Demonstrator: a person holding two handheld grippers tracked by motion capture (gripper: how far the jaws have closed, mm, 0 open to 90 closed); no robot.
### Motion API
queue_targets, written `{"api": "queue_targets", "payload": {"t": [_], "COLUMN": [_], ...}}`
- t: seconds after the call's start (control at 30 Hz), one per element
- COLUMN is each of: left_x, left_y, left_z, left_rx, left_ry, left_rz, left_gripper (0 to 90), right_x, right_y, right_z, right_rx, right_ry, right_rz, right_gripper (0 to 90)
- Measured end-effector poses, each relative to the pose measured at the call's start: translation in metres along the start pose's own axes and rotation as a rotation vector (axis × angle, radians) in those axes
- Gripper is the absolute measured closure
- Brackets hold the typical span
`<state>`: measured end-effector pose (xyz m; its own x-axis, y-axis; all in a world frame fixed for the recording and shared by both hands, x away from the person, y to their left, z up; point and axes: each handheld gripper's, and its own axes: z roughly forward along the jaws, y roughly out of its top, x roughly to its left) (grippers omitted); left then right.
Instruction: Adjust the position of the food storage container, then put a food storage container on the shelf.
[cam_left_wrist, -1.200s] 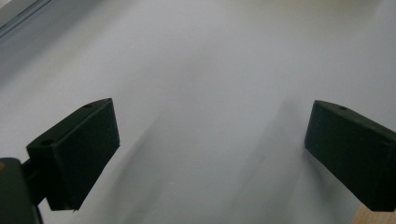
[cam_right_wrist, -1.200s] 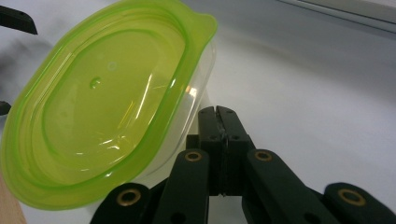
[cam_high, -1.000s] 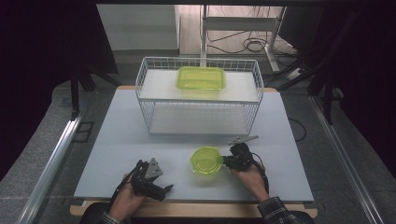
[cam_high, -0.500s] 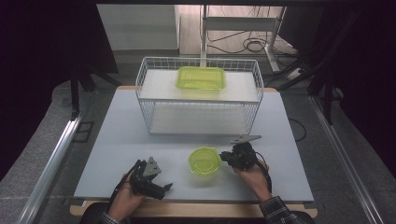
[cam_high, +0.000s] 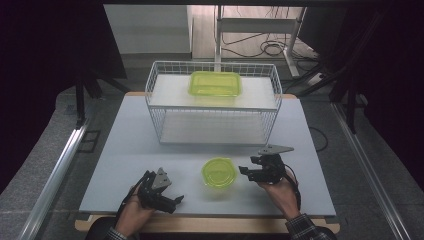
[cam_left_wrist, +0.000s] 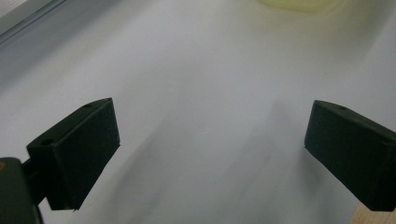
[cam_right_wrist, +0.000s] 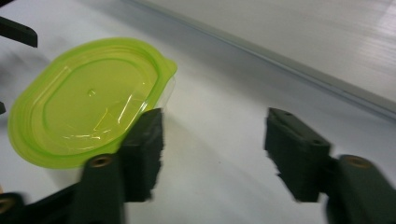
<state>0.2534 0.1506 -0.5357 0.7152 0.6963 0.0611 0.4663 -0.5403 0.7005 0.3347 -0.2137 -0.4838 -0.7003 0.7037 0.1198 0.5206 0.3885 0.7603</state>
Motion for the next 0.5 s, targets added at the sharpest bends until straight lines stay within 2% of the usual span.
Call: {"api": "queue_targets", "payload": {"t": [0.2,0.3,0.5], "left_x": [-0.0007,-0.0008,-0.001], "left_y": [-0.0001,-0.0002,-0.0001], "left_z": [0.0005,0.0005,0.0011], "left_rx": [0.002,0.002,0.004], "left_ry": [0.001,0.001,0.0], "left_rz": [0.009,0.011,0.013], "left_gripper": [3.1,3.1,3.1], "right_x": [-0.0012,-0.0006,-0.0015], "right_y": [-0.0063,-0.0077,-0.008], "right_z": [-0.006,-0.0065,-0.0062], "right_rx": [0.003,0.003,-0.023], "right_ry": [0.035,0.038,0.054], "right_rz": [0.01,0.002,0.022], "right_gripper": [17.3,14.4,6.7]}}
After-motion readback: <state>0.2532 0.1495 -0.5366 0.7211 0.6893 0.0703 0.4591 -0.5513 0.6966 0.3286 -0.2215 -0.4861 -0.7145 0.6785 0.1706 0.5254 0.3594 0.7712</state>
